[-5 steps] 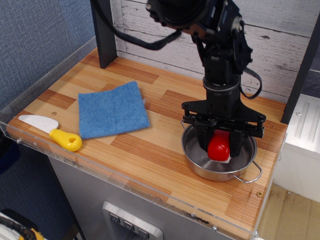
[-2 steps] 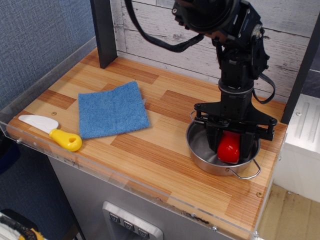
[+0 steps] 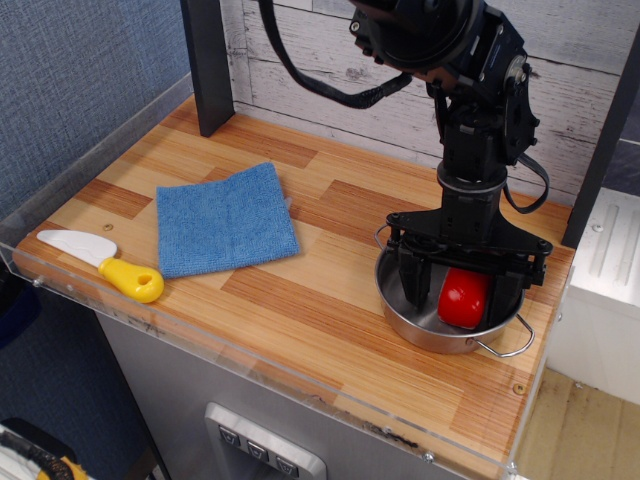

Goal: Move the red box left side to right side

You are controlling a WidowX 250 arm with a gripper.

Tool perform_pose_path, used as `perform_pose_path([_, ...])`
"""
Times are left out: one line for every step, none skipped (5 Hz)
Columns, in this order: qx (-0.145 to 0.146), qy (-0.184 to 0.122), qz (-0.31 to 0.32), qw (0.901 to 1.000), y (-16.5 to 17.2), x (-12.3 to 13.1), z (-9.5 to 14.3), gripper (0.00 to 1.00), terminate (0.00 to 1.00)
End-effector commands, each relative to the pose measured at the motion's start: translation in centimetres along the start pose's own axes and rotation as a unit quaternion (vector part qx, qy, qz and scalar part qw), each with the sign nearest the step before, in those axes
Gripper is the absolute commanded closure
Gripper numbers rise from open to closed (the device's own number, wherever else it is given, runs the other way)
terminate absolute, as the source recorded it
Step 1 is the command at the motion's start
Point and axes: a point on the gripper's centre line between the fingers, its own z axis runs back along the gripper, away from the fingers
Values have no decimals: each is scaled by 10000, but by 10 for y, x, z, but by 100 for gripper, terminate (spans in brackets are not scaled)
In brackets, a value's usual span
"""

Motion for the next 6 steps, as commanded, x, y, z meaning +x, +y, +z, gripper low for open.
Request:
perform_pose_path([-127, -421, 31, 9990, 6, -7, 31, 0, 0])
perform_pose_path([-363, -673, 114, 9970, 3, -6, 45, 0, 0])
perform_pose_path([-526, -917, 331, 9938, 4, -7, 65, 0, 0])
perform_pose_path([-743, -1057, 507, 9903, 9, -10, 97, 0, 0])
perform_pose_path([-720, -1352, 679, 9859, 18, -13, 122, 0, 0])
perform_pose_path([-333, -1608, 983, 9815, 33, -19, 146, 0, 0])
